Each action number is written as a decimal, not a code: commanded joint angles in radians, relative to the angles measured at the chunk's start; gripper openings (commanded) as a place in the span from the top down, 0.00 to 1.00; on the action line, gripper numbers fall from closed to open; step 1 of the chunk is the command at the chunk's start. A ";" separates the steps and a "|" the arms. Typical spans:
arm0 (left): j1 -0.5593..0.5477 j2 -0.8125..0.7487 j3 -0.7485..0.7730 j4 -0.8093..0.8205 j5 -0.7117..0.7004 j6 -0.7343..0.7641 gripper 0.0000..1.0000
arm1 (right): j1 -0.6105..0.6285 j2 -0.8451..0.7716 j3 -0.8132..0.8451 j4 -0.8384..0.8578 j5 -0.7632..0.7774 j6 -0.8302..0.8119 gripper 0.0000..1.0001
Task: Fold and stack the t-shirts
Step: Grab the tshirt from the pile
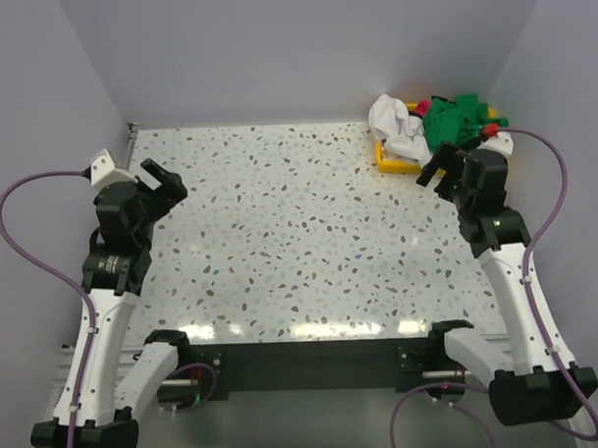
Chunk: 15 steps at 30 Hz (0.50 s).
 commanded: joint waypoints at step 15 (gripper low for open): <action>0.005 -0.009 -0.061 0.070 0.001 0.004 0.00 | 0.013 0.669 0.598 0.063 -0.231 -0.285 0.01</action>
